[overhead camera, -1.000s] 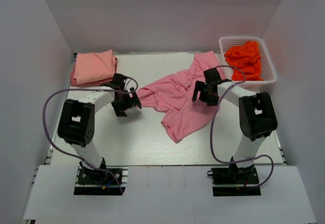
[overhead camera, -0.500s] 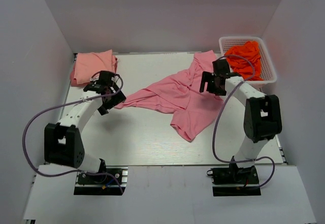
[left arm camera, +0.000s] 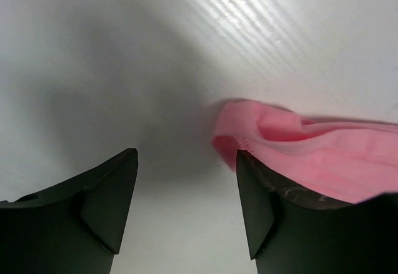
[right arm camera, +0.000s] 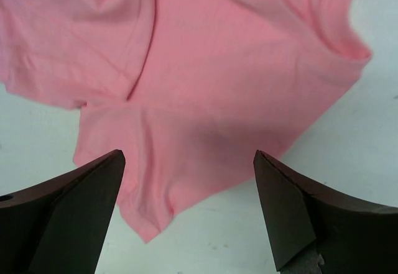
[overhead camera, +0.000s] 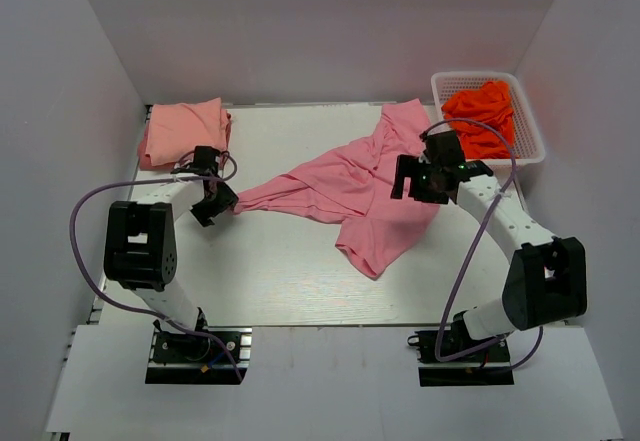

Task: Fold and stack the t-shirts
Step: Flatten out the tshirt

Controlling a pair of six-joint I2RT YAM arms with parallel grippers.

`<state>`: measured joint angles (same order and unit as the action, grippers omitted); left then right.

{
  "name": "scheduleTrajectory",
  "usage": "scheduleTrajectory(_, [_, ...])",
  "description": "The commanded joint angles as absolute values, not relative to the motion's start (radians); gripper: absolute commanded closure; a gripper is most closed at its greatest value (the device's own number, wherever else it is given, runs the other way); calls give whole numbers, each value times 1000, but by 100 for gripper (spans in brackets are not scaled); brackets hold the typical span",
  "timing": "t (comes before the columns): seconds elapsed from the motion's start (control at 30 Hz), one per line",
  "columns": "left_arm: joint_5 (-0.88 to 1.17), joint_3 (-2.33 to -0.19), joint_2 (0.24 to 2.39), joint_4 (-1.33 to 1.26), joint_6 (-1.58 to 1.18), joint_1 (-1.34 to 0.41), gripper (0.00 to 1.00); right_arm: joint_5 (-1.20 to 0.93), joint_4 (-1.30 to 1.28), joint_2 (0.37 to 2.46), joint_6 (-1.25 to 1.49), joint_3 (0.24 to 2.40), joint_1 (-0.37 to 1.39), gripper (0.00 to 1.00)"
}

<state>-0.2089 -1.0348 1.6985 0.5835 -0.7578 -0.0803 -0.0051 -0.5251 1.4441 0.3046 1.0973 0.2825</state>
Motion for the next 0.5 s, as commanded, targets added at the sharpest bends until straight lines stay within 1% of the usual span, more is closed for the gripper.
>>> scheduleTrajectory(0.0, [-160, -1019, 1666, 451, -755, -77, 25, -68, -578, 1404, 337, 1072, 305, 10])
scheduleTrajectory(0.07, [-160, -1009, 1666, 426, -746, -77, 24, -60, -594, 1393, 348, 1058, 317, 10])
scheduleTrajectory(0.13, [-160, -1032, 1710, 426, -746, -77, 24, -55, -610, 1379, 354, 1054, 324, 10])
scheduleTrajectory(0.2, [-138, -1048, 1756, 436, -736, -77, 29, -52, -640, 1362, 356, 1057, 331, 10])
scheduleTrajectory(0.23, [-138, -1048, 1767, 449, -736, -77, 41, -51, -646, 1359, 357, 1057, 343, 10])
scheduleTrajectory(0.33, [-103, -1034, 1778, 425, -736, -77, 60, -69, -725, 1358, 367, 1055, 391, 10])
scheduleTrajectory(0.37, [-103, -1034, 1778, 425, -736, -77, 73, -78, -750, 1359, 383, 1052, 415, 10])
scheduleTrajectory(0.47, [-94, -1025, 1778, 414, -736, -77, 100, -142, -785, 1358, 437, 978, 480, 10])
